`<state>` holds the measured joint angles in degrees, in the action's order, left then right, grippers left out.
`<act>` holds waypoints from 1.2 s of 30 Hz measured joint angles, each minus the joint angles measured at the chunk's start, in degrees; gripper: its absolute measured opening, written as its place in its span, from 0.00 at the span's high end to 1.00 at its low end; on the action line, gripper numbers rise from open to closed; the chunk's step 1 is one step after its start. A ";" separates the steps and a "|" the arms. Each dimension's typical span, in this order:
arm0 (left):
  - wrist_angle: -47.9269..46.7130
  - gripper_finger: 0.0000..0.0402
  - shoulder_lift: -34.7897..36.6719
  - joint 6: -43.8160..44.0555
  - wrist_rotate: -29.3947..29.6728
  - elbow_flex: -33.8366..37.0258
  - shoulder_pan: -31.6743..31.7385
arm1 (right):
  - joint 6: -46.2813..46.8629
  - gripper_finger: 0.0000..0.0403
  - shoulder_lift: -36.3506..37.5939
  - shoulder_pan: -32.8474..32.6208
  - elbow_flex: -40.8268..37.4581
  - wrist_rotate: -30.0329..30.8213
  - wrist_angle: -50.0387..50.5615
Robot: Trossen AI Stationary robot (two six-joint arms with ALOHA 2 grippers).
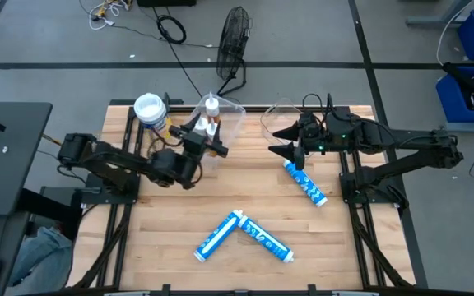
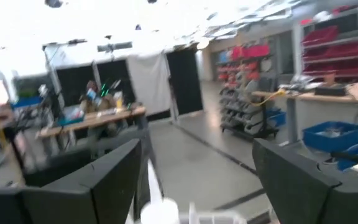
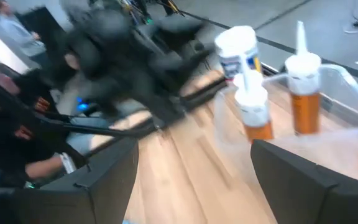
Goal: Pick & place silicon tubes, Sealant and Lysol wipes
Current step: Put the top blue sealant into the right transparent bin
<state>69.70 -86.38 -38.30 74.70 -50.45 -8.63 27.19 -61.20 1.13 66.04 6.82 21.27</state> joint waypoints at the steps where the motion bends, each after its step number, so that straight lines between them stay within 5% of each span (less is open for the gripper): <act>1: 0.02 0.22 0.97 -2.69 -0.83 -1.14 -0.88 | 0.01 0.22 0.26 0.00 0.02 0.28 1.98; 9: -1.72 0.22 2.92 -16.86 -2.61 -12.43 -8.57 | 9.04 0.22 0.95 -3.83 0.02 11.21 28.91; 18: -14.51 0.22 2.68 -1.90 -2.51 -17.27 -13.01 | 33.92 0.22 1.02 -14.04 -2.76 20.93 52.27; 26: -18.67 0.22 2.64 10.77 -2.52 -17.25 -15.04 | 42.77 0.22 0.95 -18.48 -15.83 16.55 47.64; 36: -18.79 0.22 2.66 14.37 -2.54 -17.23 -17.15 | 43.70 0.22 0.95 -18.84 -31.51 7.77 30.02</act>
<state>50.91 -83.72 -23.93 72.16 -67.68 -25.78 70.88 -60.25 -17.72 34.53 14.59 51.29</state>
